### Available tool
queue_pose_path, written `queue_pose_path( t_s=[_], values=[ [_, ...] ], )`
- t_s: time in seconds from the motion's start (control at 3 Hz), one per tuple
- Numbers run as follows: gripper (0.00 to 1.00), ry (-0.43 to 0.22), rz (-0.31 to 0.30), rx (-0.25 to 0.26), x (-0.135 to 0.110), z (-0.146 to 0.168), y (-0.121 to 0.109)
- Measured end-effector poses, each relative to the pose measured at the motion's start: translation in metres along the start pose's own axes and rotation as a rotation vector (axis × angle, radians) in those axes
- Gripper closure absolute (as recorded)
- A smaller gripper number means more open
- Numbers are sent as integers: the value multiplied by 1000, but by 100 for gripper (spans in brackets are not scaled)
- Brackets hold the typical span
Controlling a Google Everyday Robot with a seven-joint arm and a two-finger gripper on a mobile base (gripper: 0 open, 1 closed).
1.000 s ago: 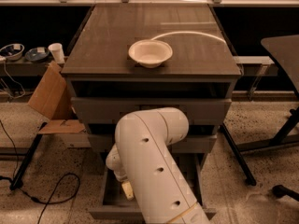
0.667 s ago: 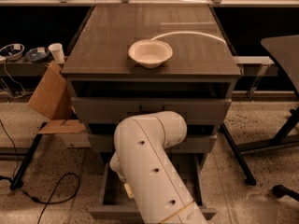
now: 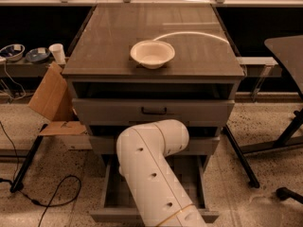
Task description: Pick sponge from bottom drawer and place on counter
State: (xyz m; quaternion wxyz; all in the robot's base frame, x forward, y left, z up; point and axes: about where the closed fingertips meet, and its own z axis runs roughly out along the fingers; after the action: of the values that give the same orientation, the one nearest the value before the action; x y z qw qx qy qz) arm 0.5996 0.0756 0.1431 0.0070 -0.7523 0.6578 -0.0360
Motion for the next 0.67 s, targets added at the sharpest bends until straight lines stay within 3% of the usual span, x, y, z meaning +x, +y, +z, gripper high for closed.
queue_pose_path(
  t_s=[0.33,0.67],
  values=[
    [0,11,123,43,24,18,-5],
    [0,21,174,70,34,25,-3]
  ],
)
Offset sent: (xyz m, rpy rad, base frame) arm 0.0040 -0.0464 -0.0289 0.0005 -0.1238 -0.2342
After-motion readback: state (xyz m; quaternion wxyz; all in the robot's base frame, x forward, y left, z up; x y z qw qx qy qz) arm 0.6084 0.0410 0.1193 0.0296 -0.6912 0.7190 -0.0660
